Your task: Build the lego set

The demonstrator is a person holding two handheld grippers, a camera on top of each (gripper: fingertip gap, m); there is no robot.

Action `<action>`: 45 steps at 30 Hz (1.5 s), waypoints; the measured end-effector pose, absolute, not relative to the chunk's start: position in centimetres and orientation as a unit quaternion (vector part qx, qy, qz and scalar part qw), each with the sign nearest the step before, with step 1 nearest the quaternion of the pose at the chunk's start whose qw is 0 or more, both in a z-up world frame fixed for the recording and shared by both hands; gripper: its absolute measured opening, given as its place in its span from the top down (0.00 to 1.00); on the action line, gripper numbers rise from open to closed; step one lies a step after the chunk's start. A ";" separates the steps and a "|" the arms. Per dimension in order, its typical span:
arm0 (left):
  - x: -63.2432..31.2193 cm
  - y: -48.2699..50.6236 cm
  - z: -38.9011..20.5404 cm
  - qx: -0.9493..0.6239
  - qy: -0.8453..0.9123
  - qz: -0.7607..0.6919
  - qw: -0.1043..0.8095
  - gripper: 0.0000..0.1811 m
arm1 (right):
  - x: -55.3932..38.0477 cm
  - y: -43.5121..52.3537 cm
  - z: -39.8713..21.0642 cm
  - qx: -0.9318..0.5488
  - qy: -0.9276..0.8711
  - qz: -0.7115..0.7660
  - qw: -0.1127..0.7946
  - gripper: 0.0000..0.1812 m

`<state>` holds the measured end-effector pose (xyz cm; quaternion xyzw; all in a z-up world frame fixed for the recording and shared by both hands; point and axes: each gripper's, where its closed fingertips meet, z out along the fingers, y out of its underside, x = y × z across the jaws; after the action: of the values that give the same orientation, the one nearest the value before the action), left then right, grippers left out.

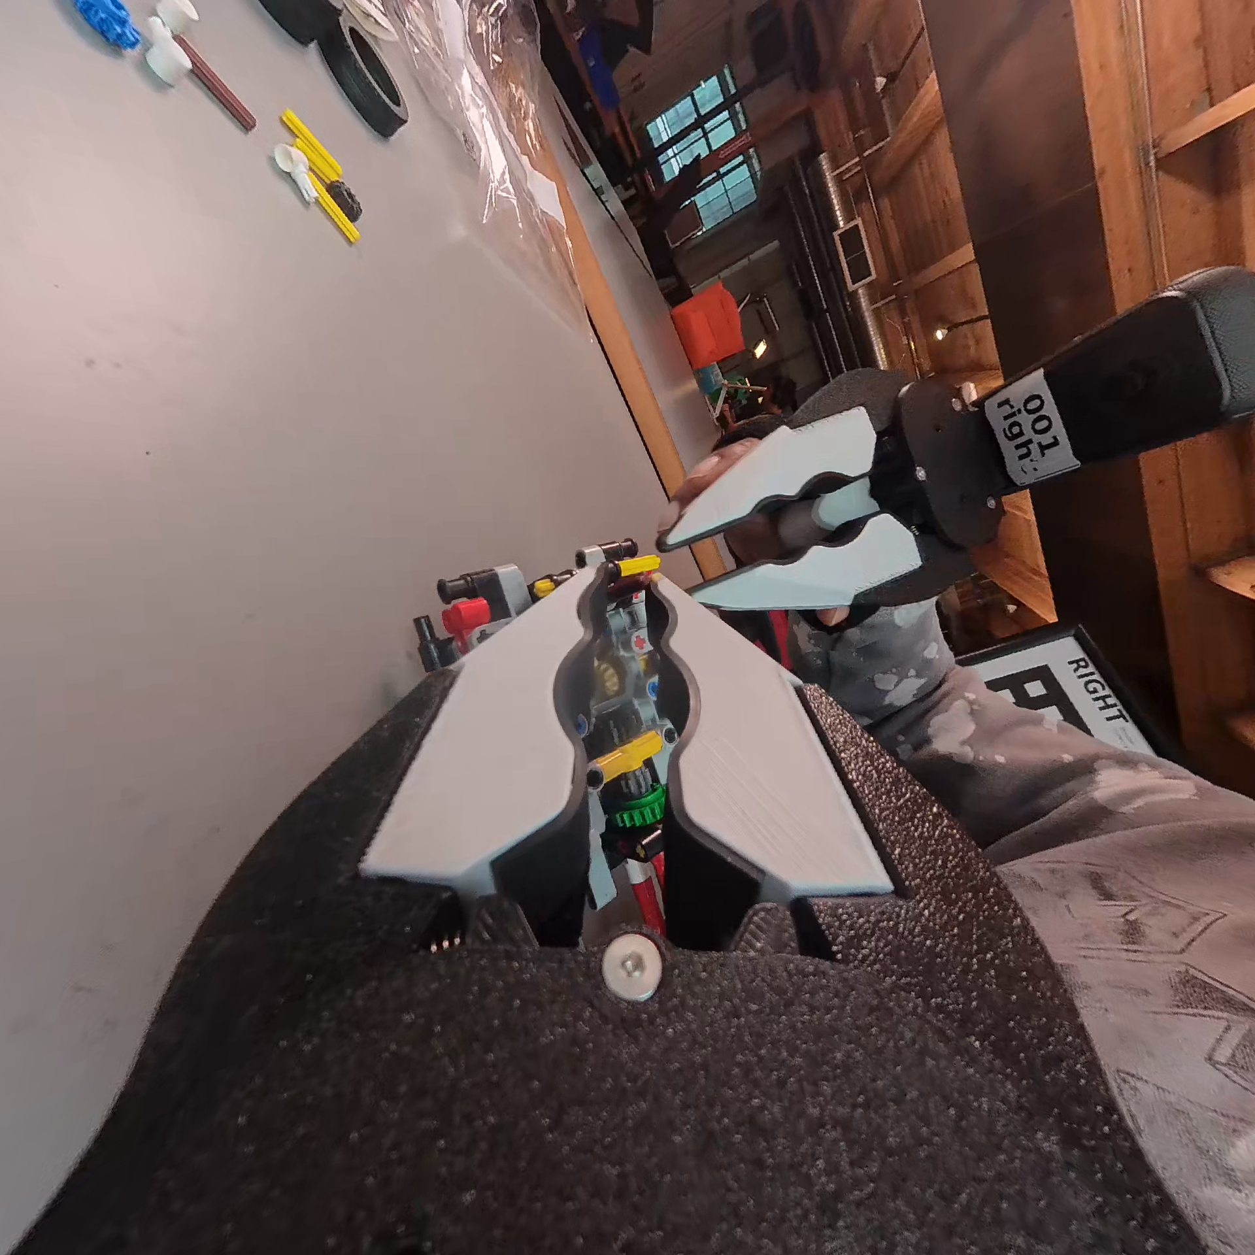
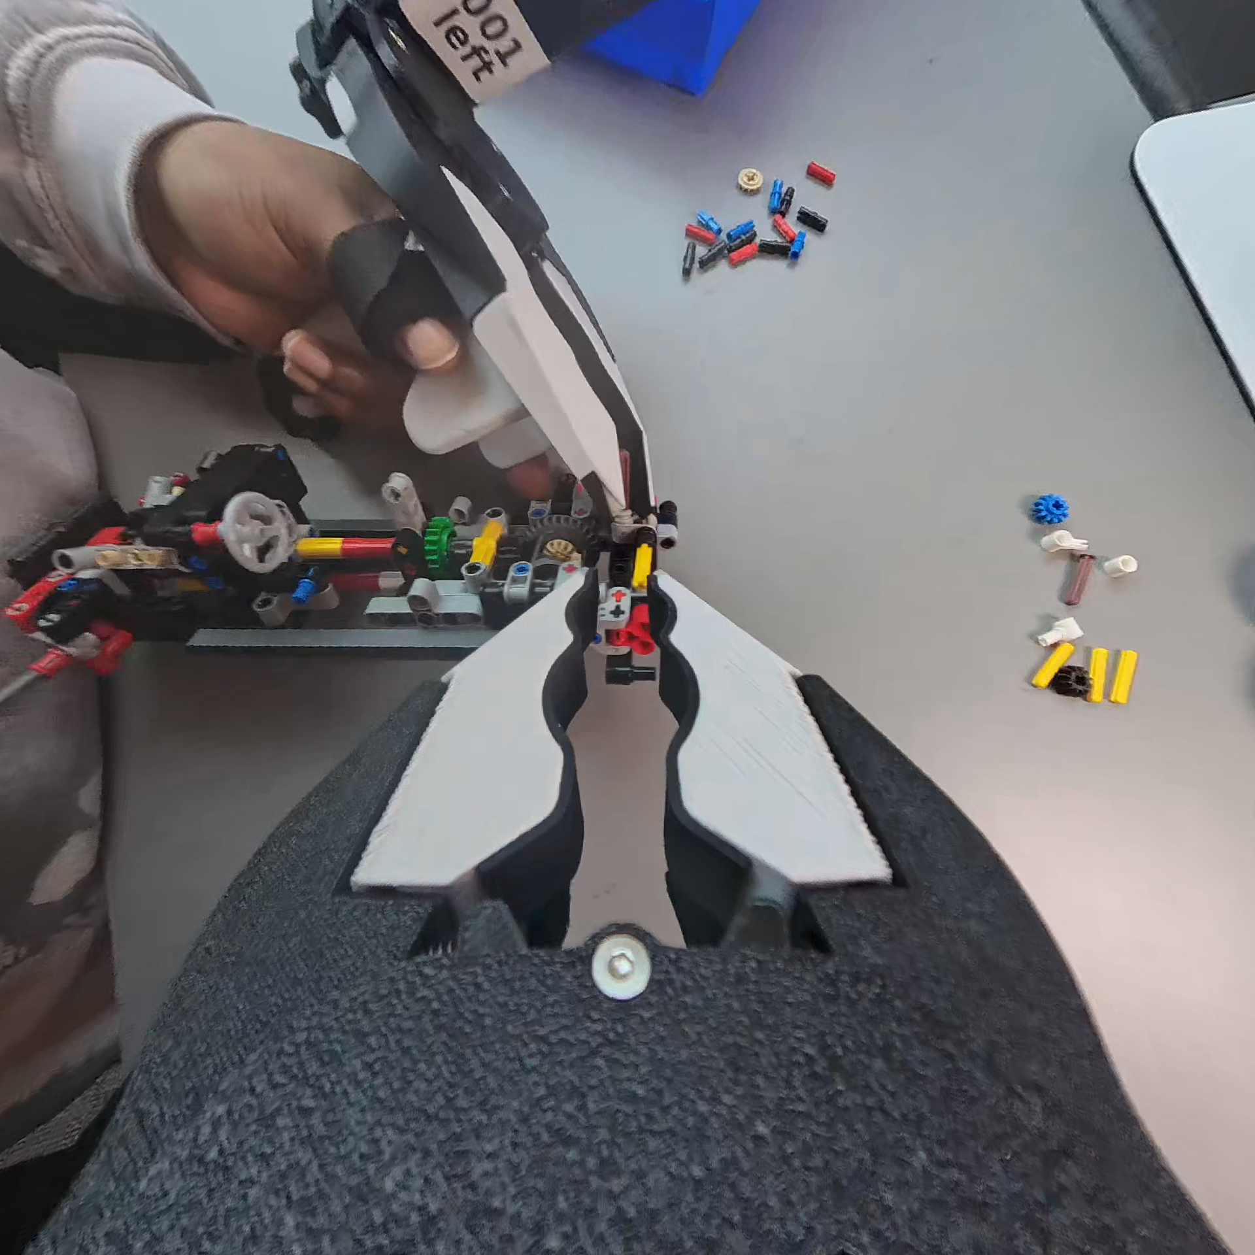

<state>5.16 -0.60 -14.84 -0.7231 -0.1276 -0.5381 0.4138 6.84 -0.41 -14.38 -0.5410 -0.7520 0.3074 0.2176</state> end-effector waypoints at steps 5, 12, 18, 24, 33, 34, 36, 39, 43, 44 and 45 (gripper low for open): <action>5.0 -1.1 -13.6 -0.719 -0.076 -0.533 0.440 0.97 | 6.2 -0.7 -14.2 -0.511 -0.752 0.336 0.247 0.99; 6.7 -2.8 -9.0 -0.655 0.078 -0.561 0.499 0.98 | 7.9 -3.2 -9.4 -0.436 -0.757 0.432 0.225 0.97; 7.7 -4.7 -6.9 -0.609 0.138 -0.568 0.536 0.99 | 8.9 -5.2 -7.4 -0.413 -0.783 0.436 0.165 0.96; 9.3 -6.1 -8.0 -0.634 0.204 -0.517 0.538 1.00 | 10.4 -6.7 -8.7 -0.401 -0.794 0.437 0.134 0.95; 10.7 -6.8 -12.6 -0.707 0.330 -0.412 0.470 0.99 | 11.8 -7.7 -13.7 -0.387 -0.784 0.457 0.165 0.95; 10.7 -6.9 -12.8 -0.709 0.335 -0.414 0.462 0.99 | 11.8 -7.7 -14.0 -0.387 -0.781 0.459 0.175 0.95; 10.8 -7.0 -13.4 -0.714 0.351 -0.411 0.445 0.99 | 11.8 -7.7 -14.6 -0.378 -0.782 0.456 0.194 0.95; 11.3 -6.5 -14.4 -0.725 0.365 -0.412 0.414 0.99 | 12.2 -7.3 -15.6 -0.378 -0.782 0.463 0.176 0.95; 12.0 -5.5 -16.3 -0.755 0.378 -0.380 0.377 0.99 | 12.9 -6.3 -17.5 -0.388 -0.790 0.448 0.157 0.94; 12.2 -5.3 -16.6 -0.762 0.380 -0.369 0.373 0.98 | 13.1 -6.1 -18.0 -0.389 -0.793 0.442 0.155 0.94; 12.3 -5.1 -16.6 -0.767 0.376 -0.360 0.376 0.97 | 13.3 -5.9 -18.4 -0.389 -0.796 0.435 0.157 0.94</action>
<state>12.26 -5.07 -16.56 -0.7671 0.3756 -0.3597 0.3757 13.32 -5.88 -18.36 -0.3892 -0.7964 0.4355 0.1572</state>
